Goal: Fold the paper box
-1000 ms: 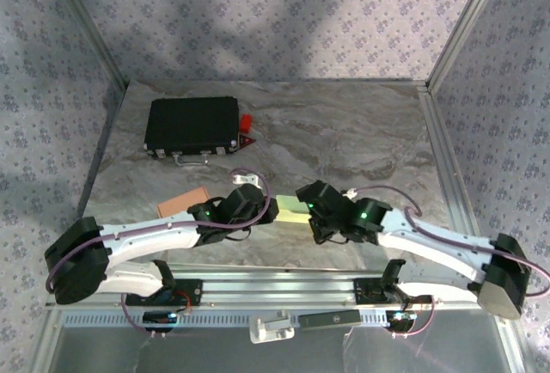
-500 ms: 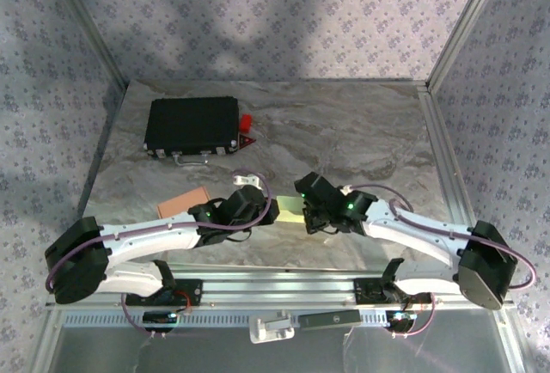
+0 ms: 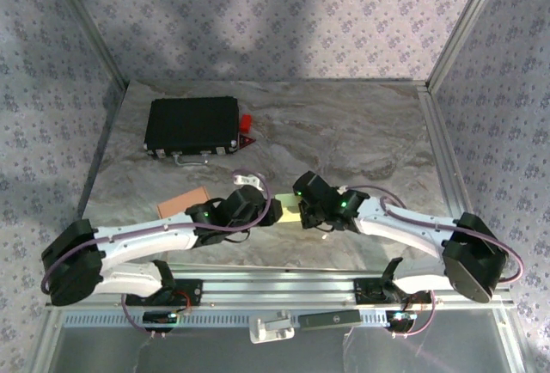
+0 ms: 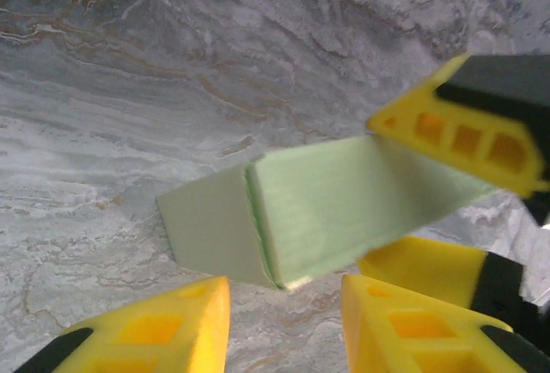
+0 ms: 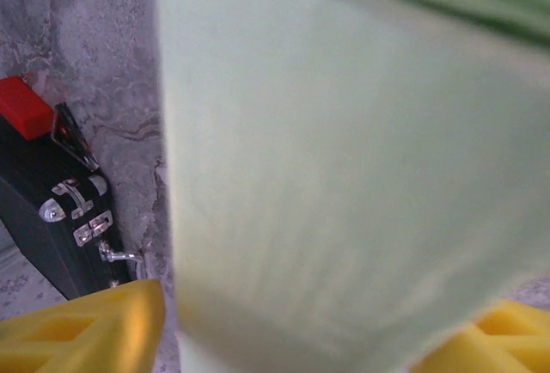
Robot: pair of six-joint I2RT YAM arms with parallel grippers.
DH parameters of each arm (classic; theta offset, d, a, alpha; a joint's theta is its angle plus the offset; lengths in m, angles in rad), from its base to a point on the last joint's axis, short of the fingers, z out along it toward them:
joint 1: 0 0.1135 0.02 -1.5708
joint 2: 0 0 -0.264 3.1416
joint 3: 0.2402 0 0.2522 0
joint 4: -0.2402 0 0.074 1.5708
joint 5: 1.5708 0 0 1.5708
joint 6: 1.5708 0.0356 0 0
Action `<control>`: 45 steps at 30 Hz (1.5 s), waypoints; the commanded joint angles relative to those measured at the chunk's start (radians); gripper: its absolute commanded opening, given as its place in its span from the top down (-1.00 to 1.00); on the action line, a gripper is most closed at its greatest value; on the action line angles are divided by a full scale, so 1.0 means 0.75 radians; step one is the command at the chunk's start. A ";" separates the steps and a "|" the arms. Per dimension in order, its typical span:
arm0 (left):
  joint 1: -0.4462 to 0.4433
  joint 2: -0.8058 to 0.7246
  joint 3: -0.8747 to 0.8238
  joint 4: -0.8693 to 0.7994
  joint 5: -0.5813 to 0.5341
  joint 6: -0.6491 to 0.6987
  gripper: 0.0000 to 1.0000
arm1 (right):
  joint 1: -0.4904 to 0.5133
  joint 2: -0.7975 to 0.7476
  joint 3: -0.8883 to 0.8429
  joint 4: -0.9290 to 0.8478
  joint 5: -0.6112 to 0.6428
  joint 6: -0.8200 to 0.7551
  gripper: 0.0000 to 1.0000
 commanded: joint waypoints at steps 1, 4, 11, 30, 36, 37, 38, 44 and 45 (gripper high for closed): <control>-0.009 -0.099 0.076 -0.075 -0.015 0.060 0.20 | -0.010 0.001 -0.014 -0.018 0.009 0.231 -0.31; -0.007 -0.175 0.092 -0.142 -0.044 0.085 0.19 | -0.009 -0.016 -0.025 -0.027 0.002 0.209 -0.23; 0.053 -0.316 0.110 -0.210 0.052 0.107 0.15 | 0.031 -0.092 -0.076 -0.054 0.020 0.090 -0.15; 0.091 -0.336 0.090 -0.190 0.139 0.137 0.18 | 0.247 -0.275 -0.598 0.681 0.314 -0.361 -0.33; 0.091 -0.322 0.099 -0.192 0.137 0.135 0.19 | 0.194 -0.183 -0.536 0.729 0.278 -0.349 -0.36; 0.093 -0.319 0.102 -0.194 0.137 0.134 0.19 | 0.185 -0.145 -0.521 0.751 0.257 -0.327 -0.37; 0.093 -0.316 0.104 -0.194 0.137 0.134 0.19 | 0.181 -0.091 -0.505 0.790 0.237 -0.291 -0.37; 0.099 -0.312 0.104 -0.214 0.137 0.131 0.19 | 0.103 0.201 -0.353 0.894 0.023 -0.208 -0.43; 0.101 -0.317 0.104 -0.223 0.137 0.132 0.20 | 0.096 0.237 -0.309 0.856 -0.020 -0.191 -0.45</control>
